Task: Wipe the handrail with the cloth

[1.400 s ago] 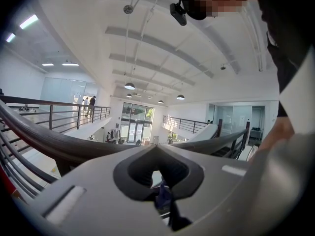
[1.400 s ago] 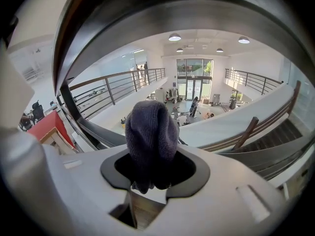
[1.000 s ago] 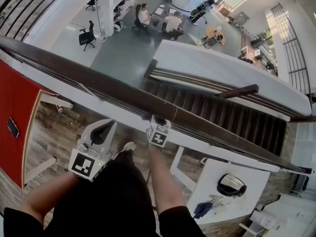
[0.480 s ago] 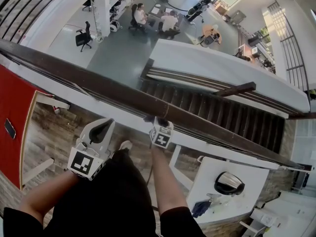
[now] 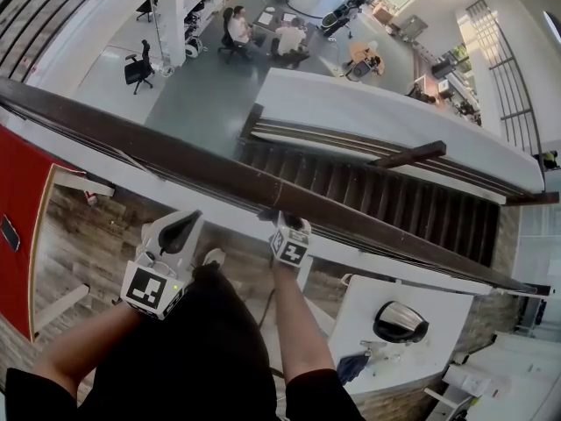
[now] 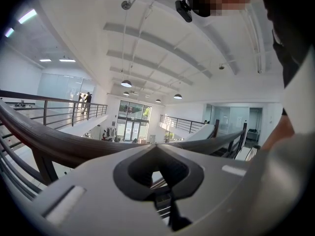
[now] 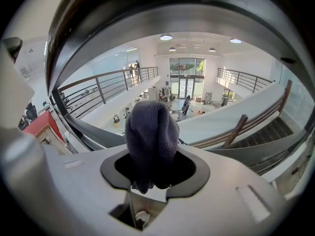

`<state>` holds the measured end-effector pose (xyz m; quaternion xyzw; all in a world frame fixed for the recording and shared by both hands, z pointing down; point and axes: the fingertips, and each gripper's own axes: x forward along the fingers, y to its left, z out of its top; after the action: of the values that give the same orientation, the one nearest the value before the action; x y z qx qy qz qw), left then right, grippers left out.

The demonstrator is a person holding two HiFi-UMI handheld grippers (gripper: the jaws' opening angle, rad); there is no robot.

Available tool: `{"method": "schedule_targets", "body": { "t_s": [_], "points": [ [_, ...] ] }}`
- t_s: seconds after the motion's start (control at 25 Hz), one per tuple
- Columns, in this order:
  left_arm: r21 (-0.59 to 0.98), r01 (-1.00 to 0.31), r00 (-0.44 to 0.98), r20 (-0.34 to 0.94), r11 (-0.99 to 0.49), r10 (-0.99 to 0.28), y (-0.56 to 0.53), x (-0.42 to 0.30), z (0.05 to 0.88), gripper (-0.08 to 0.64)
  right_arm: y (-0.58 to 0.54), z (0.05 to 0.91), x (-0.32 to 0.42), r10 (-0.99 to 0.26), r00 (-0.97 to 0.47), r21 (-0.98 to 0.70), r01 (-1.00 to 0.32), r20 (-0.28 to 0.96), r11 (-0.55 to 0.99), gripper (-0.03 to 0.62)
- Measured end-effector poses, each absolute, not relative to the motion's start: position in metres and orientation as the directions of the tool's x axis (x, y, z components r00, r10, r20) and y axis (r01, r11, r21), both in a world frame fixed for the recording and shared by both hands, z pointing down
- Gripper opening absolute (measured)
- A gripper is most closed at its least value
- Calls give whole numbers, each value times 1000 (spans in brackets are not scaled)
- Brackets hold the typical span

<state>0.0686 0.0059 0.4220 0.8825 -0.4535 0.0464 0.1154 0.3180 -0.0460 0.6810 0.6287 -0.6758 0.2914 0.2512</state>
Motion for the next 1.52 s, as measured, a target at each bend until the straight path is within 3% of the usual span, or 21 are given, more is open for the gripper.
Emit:
{"method": "schedule_targets", "body": {
  "t_s": [0.72, 1.24, 1.52],
  "points": [
    [170, -818, 575, 202, -550, -792, 7, 75, 418, 0, -38, 665, 339, -737, -49, -56, -998, 674, 16, 130],
    [187, -906, 416, 224, -380, -881, 14, -3, 425, 0, -31, 681, 142, -639, -349, -107, -916, 686, 386, 124],
    [179, -924, 374, 224, -339, -900, 4, -68, 419, 0, -37, 700, 33, -537, -445, -177, -861, 716, 477, 124]
  ]
}}
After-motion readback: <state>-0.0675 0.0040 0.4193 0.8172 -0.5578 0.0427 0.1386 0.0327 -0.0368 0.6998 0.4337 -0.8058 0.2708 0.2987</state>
